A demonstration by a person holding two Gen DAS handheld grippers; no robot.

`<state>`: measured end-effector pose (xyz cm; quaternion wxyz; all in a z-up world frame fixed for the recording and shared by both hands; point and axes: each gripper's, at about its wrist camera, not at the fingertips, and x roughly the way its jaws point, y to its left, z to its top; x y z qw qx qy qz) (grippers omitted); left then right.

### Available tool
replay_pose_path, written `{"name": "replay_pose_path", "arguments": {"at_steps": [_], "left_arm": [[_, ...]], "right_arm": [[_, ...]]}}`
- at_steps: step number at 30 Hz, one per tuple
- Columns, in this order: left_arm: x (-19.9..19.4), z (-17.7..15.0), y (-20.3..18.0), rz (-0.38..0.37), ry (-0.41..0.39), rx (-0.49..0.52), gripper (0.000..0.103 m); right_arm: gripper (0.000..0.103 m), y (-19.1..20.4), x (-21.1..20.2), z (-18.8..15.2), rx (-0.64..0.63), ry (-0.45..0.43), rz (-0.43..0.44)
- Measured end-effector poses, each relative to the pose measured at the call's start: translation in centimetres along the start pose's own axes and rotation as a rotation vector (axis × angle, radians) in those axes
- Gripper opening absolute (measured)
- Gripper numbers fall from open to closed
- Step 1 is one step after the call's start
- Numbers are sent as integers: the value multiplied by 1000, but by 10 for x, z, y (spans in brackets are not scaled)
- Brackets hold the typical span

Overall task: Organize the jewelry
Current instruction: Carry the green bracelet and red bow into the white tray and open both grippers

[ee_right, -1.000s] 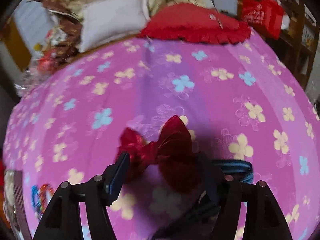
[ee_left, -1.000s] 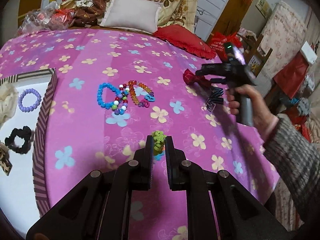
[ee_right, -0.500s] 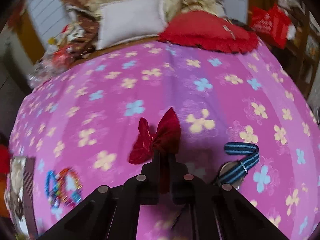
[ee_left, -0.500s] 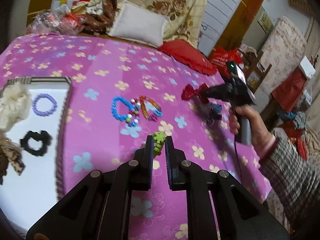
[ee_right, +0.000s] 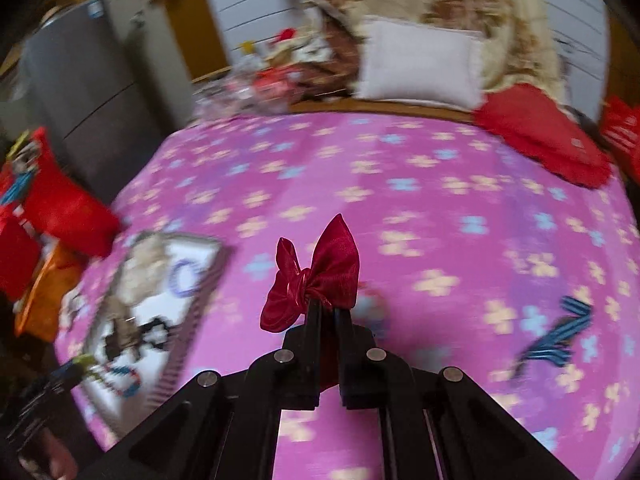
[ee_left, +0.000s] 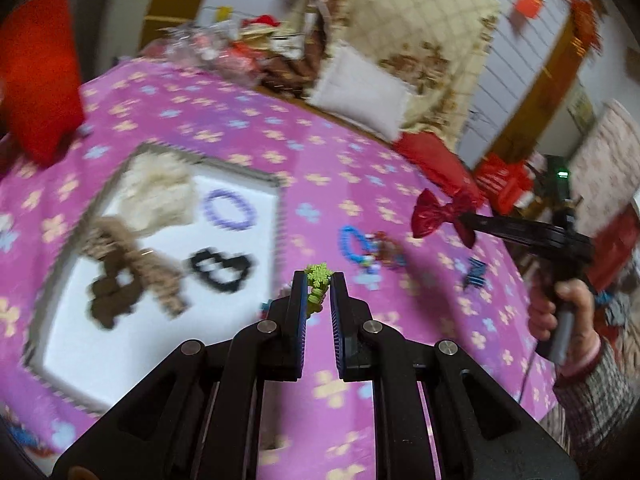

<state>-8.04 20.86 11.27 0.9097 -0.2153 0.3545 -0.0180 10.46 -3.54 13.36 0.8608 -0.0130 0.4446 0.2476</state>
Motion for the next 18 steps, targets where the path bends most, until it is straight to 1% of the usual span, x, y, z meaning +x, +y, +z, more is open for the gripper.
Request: {"name": "replay_pose_path", "arguments": {"at_steps": [2, 5, 7, 9, 12, 15, 18], "left_arm": [[-2, -4, 17, 49, 11, -29, 10], [5, -11, 44, 111, 61, -82, 10], [11, -16, 58, 132, 94, -112, 10], [21, -21, 72, 152, 149, -139, 10], [32, -29, 85, 141, 218, -159, 10], [31, -31, 90, 122, 213, -162, 10], [21, -28, 97, 128, 159, -165, 10]], "right_arm": [[6, 29, 9, -1, -27, 20, 47], [6, 69, 25, -5, -58, 57, 118], [6, 98, 39, -10, -84, 94, 162], [6, 120, 51, -14, -112, 119, 182], [6, 148, 73, -24, -136, 181, 222], [6, 167, 89, -37, -166, 229, 240], [6, 179, 99, -51, -184, 271, 251]]}}
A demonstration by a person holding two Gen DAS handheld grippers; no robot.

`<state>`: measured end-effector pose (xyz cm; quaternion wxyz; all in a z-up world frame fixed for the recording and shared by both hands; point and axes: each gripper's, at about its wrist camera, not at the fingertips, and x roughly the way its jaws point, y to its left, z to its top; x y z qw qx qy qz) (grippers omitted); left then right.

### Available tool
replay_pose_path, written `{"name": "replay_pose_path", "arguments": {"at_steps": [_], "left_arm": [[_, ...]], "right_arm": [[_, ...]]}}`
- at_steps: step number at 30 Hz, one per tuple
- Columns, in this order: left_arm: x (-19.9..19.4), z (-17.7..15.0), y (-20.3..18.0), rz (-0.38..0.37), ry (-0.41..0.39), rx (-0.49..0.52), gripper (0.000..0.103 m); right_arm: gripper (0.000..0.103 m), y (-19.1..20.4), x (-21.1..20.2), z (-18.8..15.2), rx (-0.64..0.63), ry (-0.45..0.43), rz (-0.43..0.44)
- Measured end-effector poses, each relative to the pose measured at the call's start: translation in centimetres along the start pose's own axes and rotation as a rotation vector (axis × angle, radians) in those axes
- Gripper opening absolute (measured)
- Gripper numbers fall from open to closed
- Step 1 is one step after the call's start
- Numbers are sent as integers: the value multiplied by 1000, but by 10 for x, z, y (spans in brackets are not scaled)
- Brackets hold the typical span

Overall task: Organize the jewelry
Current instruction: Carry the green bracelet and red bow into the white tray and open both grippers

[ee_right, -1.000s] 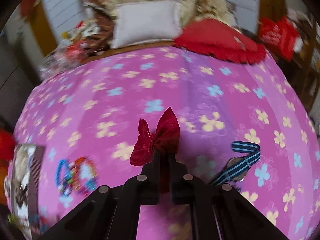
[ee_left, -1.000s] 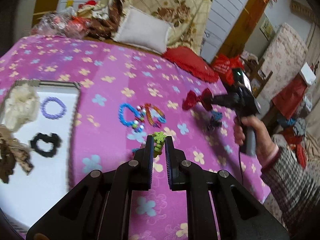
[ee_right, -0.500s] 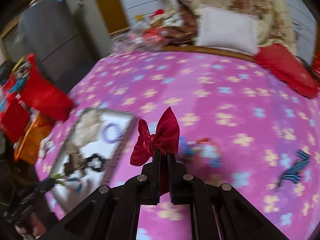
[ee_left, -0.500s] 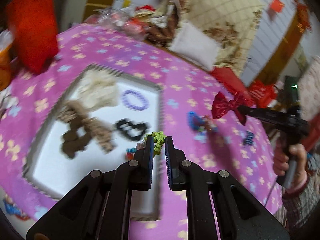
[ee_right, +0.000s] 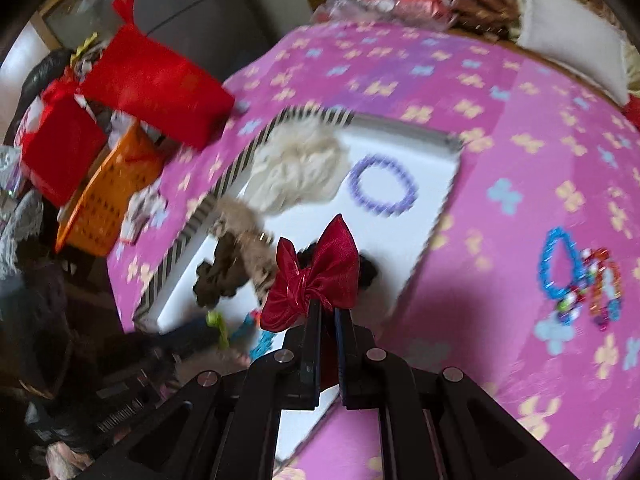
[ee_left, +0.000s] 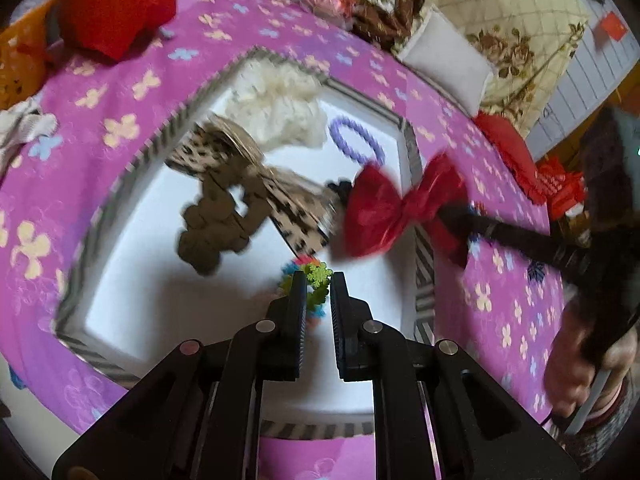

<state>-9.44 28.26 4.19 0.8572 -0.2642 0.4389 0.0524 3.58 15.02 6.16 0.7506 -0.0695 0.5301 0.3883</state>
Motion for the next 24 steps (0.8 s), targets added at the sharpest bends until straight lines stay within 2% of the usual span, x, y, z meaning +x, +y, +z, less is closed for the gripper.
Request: {"name": "replay_pose_path", "arguments": {"at_steps": [3, 6, 10, 11, 12, 14, 20, 24], "left_arm": [[-13, 3, 9, 31, -85, -15, 10], [-24, 5, 17, 28, -152, -36, 11], [-32, 8, 23, 20, -213, -70, 27], [-33, 9, 23, 22, -224, -76, 33], [-33, 11, 23, 22, -231, -83, 36], [-33, 12, 23, 22, -237, -90, 38], [-28, 13, 11, 20, -226, -64, 38], [-24, 9, -12, -2, -216, -2, 45]], "right_arm": [[6, 9, 13, -9, -11, 38, 5], [6, 18, 20, -16, -37, 63, -3], [12, 29, 16, -23, -90, 55, -46], [22, 32, 15, -25, -101, 50, -53], [36, 33, 13, -28, -111, 41, -56], [45, 36, 4, -34, -126, 13, -59], [45, 34, -24, -62, -169, -33, -88], [45, -2, -51, -87, -116, -72, -150]]}}
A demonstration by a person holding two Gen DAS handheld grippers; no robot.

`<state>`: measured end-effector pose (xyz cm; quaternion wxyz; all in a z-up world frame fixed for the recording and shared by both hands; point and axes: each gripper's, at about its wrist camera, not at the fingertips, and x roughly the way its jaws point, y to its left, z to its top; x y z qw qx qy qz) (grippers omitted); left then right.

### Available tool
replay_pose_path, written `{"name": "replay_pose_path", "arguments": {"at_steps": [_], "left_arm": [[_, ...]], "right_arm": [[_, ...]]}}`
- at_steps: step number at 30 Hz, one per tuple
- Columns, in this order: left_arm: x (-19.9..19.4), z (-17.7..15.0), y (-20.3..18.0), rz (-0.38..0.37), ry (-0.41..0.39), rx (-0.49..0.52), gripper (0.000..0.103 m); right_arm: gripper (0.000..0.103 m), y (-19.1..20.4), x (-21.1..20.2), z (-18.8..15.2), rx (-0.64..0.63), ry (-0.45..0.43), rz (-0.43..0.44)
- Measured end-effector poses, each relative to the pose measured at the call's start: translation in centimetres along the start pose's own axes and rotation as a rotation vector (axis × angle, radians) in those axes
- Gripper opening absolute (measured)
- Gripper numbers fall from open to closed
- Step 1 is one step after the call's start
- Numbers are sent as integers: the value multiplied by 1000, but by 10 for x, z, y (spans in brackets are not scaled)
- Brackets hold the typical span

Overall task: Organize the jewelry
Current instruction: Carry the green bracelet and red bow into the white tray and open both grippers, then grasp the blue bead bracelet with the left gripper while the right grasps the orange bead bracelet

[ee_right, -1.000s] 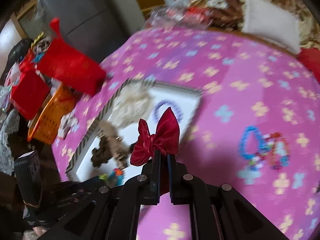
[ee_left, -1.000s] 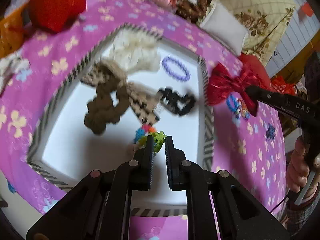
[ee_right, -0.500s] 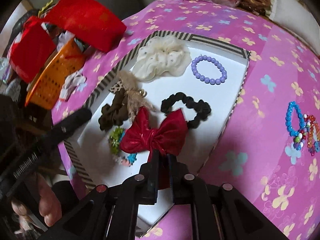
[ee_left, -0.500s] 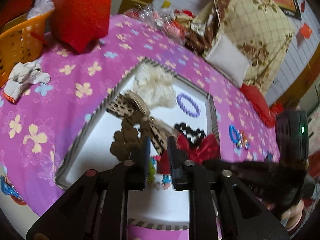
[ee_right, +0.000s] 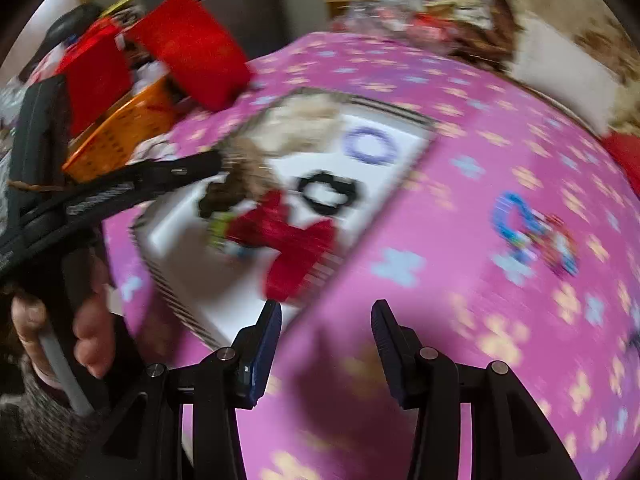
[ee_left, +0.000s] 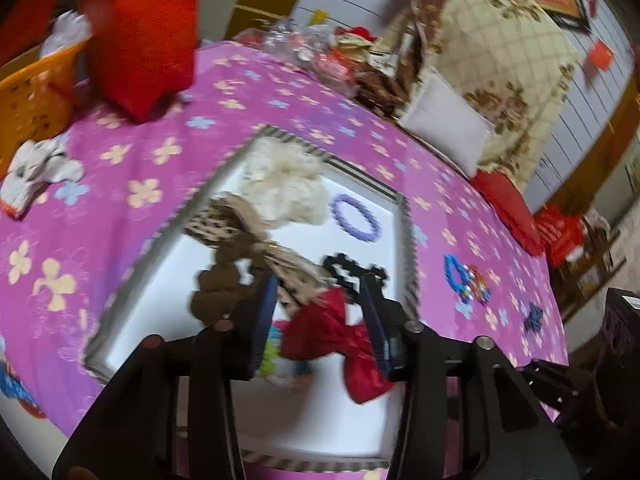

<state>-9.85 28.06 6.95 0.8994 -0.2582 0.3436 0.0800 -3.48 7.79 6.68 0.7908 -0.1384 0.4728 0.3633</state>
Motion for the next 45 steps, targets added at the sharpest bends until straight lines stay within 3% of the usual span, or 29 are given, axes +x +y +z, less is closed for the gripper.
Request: {"name": "replay_pose_path", "arguments": {"at_steps": [6, 12, 17, 20, 23, 26, 34, 37, 39, 40, 41, 45], "left_arm": [[7, -17, -53, -73, 55, 149, 52], [20, -29, -101, -162, 157, 190, 52], [54, -21, -138, -96, 223, 215, 52], [99, -3, -156, -95, 295, 204, 52], [142, 8, -169, -82, 346, 206, 51], [175, 16, -179, -56, 359, 229, 39], [223, 19, -203, -28, 377, 343, 39], [230, 15, -210, -9, 372, 385, 39], [231, 13, -213, 2, 360, 397, 39], [231, 12, -214, 8, 357, 403, 33], [231, 10, -215, 25, 350, 421, 7], [224, 6, -217, 19, 365, 428, 7]], "right_arm": [[45, -99, -27, -38, 219, -10, -135], [45, -172, -41, -47, 355, -74, -240], [45, -208, -32, -37, 420, -114, -249], [45, -226, -18, -24, 443, -119, -220], [45, -237, -1, -5, 437, -114, -203], [45, -245, 16, 9, 429, -98, -202], [42, -257, 39, 13, 428, -94, -210], [36, -255, 43, 16, 405, -97, -233], [27, -251, 45, 18, 382, -95, -272], [17, -249, 46, 19, 374, -101, -268], [9, -247, 47, 20, 376, -101, -249], [9, -241, 45, 23, 394, -78, -250]]}}
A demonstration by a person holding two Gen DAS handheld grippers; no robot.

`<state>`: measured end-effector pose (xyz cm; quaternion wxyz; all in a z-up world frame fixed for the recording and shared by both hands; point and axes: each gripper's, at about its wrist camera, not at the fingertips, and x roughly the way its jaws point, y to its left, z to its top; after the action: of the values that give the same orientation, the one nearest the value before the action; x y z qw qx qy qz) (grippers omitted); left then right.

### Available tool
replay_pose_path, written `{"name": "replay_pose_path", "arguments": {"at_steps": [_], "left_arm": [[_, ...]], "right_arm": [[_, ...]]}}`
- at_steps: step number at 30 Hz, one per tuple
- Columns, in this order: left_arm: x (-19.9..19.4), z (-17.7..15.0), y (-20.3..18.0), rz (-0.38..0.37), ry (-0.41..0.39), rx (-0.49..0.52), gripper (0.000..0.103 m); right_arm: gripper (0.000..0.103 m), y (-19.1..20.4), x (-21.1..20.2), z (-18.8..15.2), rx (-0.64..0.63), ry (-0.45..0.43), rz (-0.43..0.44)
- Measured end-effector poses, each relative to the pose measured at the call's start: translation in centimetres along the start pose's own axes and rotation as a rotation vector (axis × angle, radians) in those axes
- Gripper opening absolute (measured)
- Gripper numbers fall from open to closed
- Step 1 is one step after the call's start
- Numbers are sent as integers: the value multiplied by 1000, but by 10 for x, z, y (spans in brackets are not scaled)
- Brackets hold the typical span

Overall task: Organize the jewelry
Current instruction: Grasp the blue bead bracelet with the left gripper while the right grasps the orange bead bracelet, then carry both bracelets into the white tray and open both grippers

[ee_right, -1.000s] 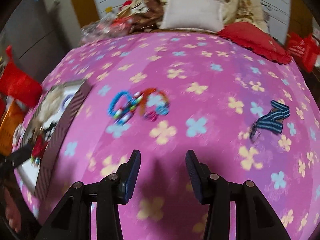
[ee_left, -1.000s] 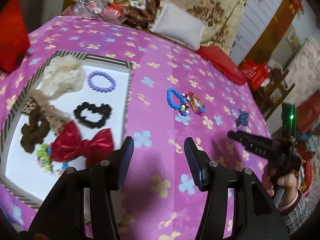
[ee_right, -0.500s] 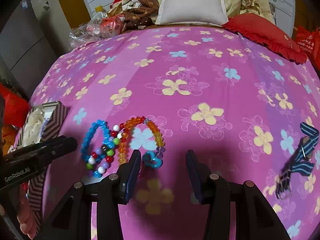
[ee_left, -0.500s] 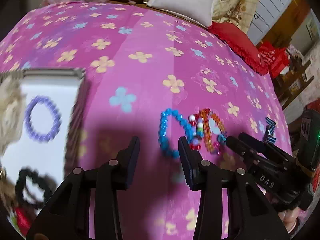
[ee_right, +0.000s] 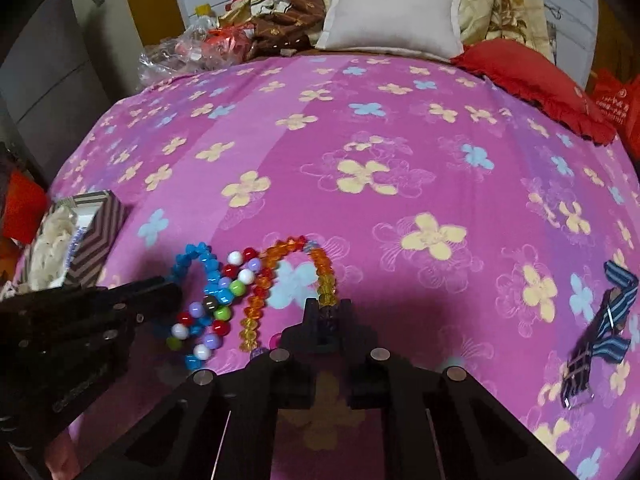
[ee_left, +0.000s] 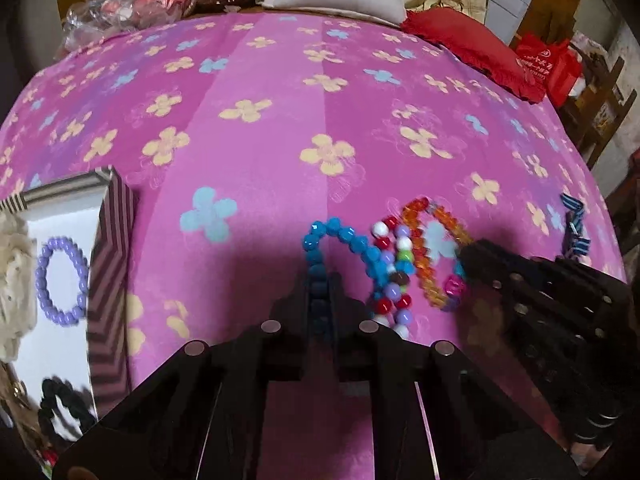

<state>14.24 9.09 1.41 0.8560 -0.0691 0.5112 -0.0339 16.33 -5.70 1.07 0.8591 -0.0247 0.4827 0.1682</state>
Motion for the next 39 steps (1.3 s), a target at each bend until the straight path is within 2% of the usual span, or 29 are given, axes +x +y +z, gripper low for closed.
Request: {"name": "replay_pose_path", "arguments": {"at_steps": [8, 12, 16, 18, 20, 26, 31, 34, 39], "left_arm": [[-84, -17, 20, -108, -133, -67, 7], [-126, -30, 39, -136, -193, -86, 7], [-158, -43, 65, -114, -251, -114, 7], [-169, -46, 84, -69, -284, -137, 7], [-173, -49, 106, -32, -300, -173, 7], [-165, -52, 161, -8, -293, -276, 7], [-152, -54, 195, -49, -259, -333, 7], [-146, -56, 213, -43, -223, -369, 7], [-145, -64, 232, -67, -213, -389, 7]], "right_arm": [[8, 10, -54, 3, -16, -78, 17], [8, 25, -83, 4, -36, -114, 34], [9, 45, -101, 4, -61, -130, 52], [8, 58, -106, 5, -76, -133, 66], [9, 73, -110, 5, -102, -132, 81], [8, 123, -112, 8, -192, -122, 110], [9, 163, -107, 10, -252, -103, 129], [8, 187, -106, 11, -282, -99, 141], [8, 224, -99, 13, -308, -80, 174]]}}
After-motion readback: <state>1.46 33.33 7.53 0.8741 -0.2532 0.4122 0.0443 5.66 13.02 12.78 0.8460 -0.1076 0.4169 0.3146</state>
